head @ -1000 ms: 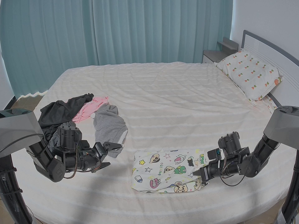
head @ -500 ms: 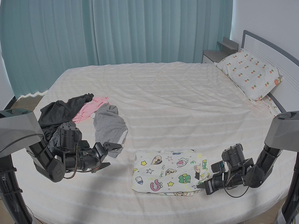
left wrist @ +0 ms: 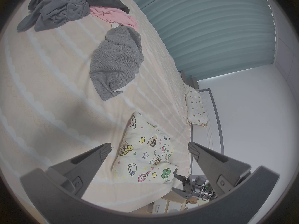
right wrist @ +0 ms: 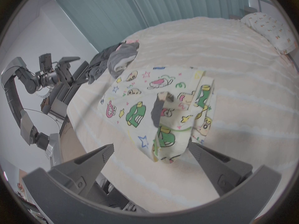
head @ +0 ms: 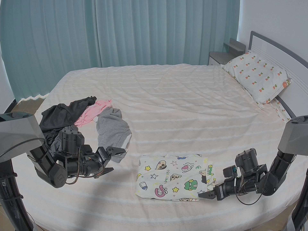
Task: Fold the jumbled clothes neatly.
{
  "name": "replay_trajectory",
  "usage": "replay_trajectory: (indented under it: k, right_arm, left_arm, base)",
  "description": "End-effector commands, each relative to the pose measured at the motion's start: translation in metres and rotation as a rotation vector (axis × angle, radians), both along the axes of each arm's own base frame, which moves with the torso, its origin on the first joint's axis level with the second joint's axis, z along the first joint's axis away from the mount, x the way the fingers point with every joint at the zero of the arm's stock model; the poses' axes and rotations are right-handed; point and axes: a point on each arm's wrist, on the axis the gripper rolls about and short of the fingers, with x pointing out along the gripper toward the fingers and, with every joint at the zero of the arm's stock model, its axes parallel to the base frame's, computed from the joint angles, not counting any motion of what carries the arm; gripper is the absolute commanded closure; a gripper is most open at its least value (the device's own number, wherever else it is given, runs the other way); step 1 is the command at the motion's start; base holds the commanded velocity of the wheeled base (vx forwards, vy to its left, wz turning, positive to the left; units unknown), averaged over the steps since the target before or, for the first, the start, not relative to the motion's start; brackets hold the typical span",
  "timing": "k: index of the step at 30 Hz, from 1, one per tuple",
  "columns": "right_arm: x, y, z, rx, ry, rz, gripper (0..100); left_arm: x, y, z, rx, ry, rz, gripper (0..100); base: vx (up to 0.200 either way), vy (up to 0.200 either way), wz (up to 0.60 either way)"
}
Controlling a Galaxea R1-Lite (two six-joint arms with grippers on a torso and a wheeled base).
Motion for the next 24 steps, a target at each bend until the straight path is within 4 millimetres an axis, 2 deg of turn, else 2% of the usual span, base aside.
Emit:
replay_trajectory:
  k: [1,4,5,6,12,14,18,24]
  right_arm:
    - [0.003,-0.013,0.018,0.040,-0.068,-0.066,0]
    - [0.024,-0.007,0.034,0.137,-0.106,-0.146,0]
    - [0.024,-0.007,0.034,0.137,-0.106,-0.146,0]
    - [0.038,-0.001,0.036,0.164,-0.110,-0.160,0]
    - [0.094,0.011,0.008,0.171,-0.034,-0.218,0]
    - [0.107,0.017,0.006,0.181,-0.009,-0.230,0]
    - [0.117,0.022,-0.004,0.179,0.055,-0.219,0]
    - [0.118,0.020,-0.012,0.168,0.080,-0.228,0]
  left_arm:
    - [0.000,0.000,-0.001,0.000,0.002,0.001,0]
    - [0.000,0.000,-0.001,0.000,0.002,0.001,0]
    - [0.000,0.000,-0.001,0.000,0.002,0.001,0]
    - [0.000,0.000,-0.001,0.000,0.004,0.001,0]
    - [0.000,0.000,0.000,-0.001,0.003,0.002,0]
    - [0.000,0.000,-0.001,-0.001,0.006,0.002,0]
    - [0.000,0.000,-0.004,0.002,0.011,0.001,0]
    - [0.001,0.000,-0.004,0.002,0.013,0.001,0]
  base:
    - [0.000,0.000,0.00]
    - [0.000,0.000,0.00]
    - [0.000,0.000,0.00]
    - [0.000,0.000,0.00]
    - [0.000,0.000,0.00]
    - [0.000,0.000,0.00]
    - [0.000,0.000,0.00]
    - [0.000,0.000,0.00]
